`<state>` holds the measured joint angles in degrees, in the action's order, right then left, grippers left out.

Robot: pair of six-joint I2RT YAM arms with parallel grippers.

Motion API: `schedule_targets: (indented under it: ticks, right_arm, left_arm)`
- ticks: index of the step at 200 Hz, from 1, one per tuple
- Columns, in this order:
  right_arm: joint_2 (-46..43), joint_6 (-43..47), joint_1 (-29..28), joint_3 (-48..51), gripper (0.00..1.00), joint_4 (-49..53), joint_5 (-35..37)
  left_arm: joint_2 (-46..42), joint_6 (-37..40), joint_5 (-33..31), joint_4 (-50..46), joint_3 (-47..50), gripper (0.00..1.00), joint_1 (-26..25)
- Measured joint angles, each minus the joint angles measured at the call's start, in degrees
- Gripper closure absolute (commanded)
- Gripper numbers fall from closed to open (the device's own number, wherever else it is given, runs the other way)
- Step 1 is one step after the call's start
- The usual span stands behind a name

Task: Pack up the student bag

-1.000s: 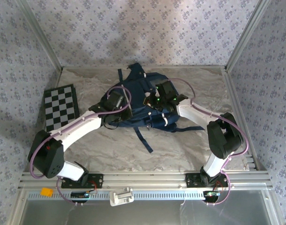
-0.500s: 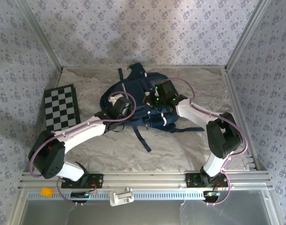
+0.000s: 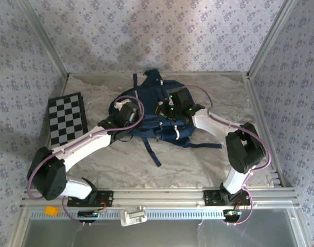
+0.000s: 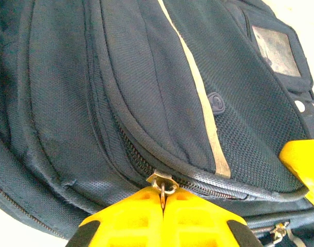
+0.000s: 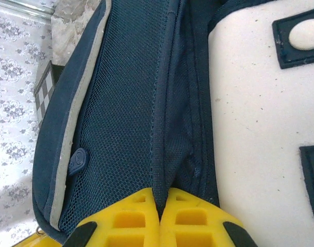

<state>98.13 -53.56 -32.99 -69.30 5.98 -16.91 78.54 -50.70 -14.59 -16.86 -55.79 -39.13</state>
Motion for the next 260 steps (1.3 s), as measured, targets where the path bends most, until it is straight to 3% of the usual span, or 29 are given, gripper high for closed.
schedule_targets:
  ticks: [66,98,119,158,199,227,260]
  right_arm:
    - [-0.3,8.6,3.5,-2.5,1.00,7.8,-7.9]
    - [1.3,14.1,6.5,-7.9,1.00,15.6,-9.8]
    - [3.7,16.0,8.7,-11.3,0.92,19.6,-10.4]
    - [6.9,17.7,9.8,-14.6,0.64,21.0,-9.7]
    - [-0.8,14.4,9.5,-6.6,0.48,19.3,-7.5]
    - [-8.2,8.2,6.7,2.6,0.47,16.0,-7.3]
    - [-6.4,1.8,1.3,5.0,0.54,10.6,-7.3]
  left_arm:
    - [-2.8,10.4,11.6,-10.4,-0.7,1.00,2.7]
    - [-3.3,12.5,14.1,-10.4,-0.7,1.00,-1.2]
    - [-1.5,11.6,13.7,-8.6,-0.7,1.00,-5.8]
    - [5.5,9.2,13.0,-6.5,-2.9,1.00,-9.4]
    - [7.1,9.1,12.4,-7.1,-4.4,1.00,-9.7]
    - [7.1,9.4,12.2,-7.1,-4.6,1.00,-9.7]
    - [7.9,10.3,12.2,-7.2,-5.4,1.00,-9.7]
